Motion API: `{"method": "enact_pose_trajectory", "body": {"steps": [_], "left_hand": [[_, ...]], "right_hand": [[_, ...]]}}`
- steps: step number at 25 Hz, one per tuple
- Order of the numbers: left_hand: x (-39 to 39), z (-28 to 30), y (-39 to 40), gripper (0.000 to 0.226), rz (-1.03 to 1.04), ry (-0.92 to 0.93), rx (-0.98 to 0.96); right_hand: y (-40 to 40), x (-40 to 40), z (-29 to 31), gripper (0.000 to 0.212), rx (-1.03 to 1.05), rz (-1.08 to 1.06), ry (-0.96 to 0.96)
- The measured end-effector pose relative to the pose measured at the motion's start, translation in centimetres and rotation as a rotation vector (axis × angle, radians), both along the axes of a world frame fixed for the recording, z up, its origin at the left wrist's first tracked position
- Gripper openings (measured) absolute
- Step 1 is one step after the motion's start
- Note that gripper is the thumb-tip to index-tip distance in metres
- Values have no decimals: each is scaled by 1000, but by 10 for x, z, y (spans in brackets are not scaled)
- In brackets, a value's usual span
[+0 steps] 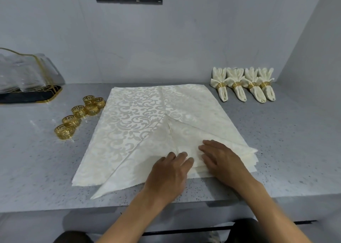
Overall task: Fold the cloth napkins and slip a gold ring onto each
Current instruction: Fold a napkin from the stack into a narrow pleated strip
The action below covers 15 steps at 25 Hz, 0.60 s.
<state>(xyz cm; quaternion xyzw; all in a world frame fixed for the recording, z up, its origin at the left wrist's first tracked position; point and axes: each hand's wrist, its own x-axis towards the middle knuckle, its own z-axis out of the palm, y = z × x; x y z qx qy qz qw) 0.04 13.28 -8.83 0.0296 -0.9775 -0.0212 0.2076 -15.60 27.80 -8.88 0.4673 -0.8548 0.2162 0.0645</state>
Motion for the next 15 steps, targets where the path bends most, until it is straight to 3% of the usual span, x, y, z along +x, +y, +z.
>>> {"method": "enact_pose_trajectory", "body": {"steps": [3,5,7,9,13,15], "left_hand": [[0,-1,0,16,-7,7,-6],[0,-3,1,13,-11,16,1],[-2,-2,2,19,8,29,46],[-2,1,2,25,9,36,123],[15,23,-1,6,-82,31,373],[28,40,-20,15,-35,89,535]], "right_hand": [[-5,4,3,26,-34,26,43],[-10,11,11,24,-183,103,44],[-22,31,22,26,-311,161,-209],[-33,46,24,26,-297,145,-470],[-38,49,22,22,-305,98,-582],[-43,52,19,20,-264,105,-491]]}}
